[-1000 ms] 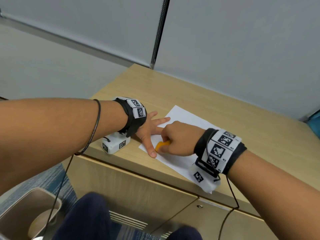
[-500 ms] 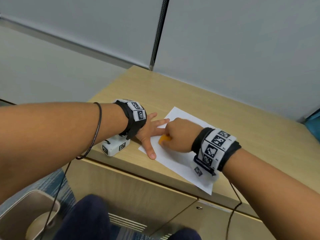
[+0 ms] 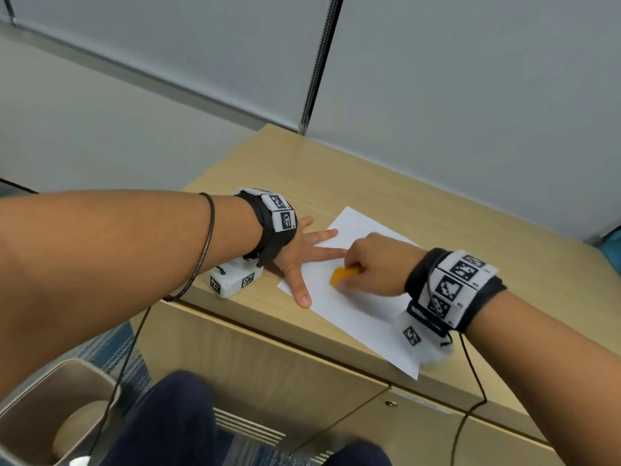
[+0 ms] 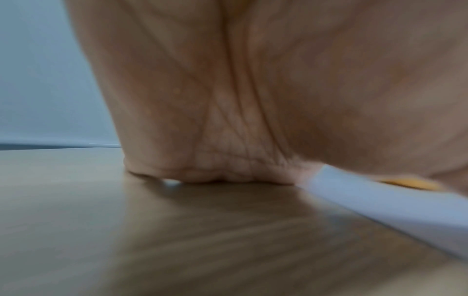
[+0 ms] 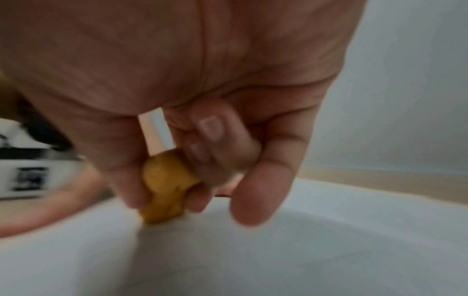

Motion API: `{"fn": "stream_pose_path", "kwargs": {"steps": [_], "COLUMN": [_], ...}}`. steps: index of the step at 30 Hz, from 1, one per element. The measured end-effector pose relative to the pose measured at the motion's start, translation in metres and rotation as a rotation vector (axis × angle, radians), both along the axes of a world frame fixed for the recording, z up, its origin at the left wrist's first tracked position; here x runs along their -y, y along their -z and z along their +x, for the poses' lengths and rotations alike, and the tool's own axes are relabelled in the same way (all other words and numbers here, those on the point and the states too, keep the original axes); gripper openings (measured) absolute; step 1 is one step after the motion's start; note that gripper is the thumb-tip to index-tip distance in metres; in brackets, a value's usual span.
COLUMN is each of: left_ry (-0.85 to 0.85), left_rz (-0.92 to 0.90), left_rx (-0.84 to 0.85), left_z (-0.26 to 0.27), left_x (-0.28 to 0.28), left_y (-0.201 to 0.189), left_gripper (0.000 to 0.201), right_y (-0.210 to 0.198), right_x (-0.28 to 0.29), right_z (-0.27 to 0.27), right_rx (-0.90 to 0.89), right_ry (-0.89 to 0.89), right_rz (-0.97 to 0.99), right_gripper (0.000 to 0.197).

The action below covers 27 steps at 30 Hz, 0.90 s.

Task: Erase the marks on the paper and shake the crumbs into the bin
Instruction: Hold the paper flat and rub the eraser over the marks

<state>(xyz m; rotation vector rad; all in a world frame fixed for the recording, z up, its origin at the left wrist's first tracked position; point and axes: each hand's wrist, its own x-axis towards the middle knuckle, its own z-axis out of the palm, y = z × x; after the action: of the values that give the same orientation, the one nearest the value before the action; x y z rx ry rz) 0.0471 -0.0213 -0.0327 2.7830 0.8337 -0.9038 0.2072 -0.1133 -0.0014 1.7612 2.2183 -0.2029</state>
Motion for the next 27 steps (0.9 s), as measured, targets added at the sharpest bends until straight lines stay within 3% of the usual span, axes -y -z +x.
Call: {"fn": "stream_pose_path", "kwargs": {"steps": [3, 7, 12, 20, 23, 27], "left_ry": [0.008, 0.005, -0.007, 0.083, 0.153, 0.141], "left_rz": [0.006, 0.018, 0.007, 0.006, -0.012, -0.006], "left_rx": [0.017, -0.007, 0.012, 0.02, 0.0, 0.004], "left_z": [0.001, 0.001, 0.001, 0.02, 0.03, 0.03], "left_x": [0.003, 0.002, 0.002, 0.013, 0.015, 0.008], "left_y": [-0.002, -0.002, -0.001, -0.02, -0.011, 0.003], "left_gripper": [0.124, 0.123, 0.125, 0.117, 0.115, 0.123], "right_y": [0.001, -0.001, 0.002, 0.007, 0.008, 0.007], "right_x": [-0.003, 0.016, 0.004, 0.017, 0.018, 0.015], "right_z": [0.01, -0.003, 0.015, 0.012, 0.01, 0.019], "right_rx": [0.0, -0.03, 0.006, -0.061, -0.079, -0.078], "right_ry": [0.032, -0.067, 0.096, 0.039, 0.016, 0.055], "right_rz": [0.065, -0.089, 0.052, 0.016, 0.001, -0.018], "right_gripper": [0.046, 0.042, 0.048, 0.043, 0.033, 0.036]}}
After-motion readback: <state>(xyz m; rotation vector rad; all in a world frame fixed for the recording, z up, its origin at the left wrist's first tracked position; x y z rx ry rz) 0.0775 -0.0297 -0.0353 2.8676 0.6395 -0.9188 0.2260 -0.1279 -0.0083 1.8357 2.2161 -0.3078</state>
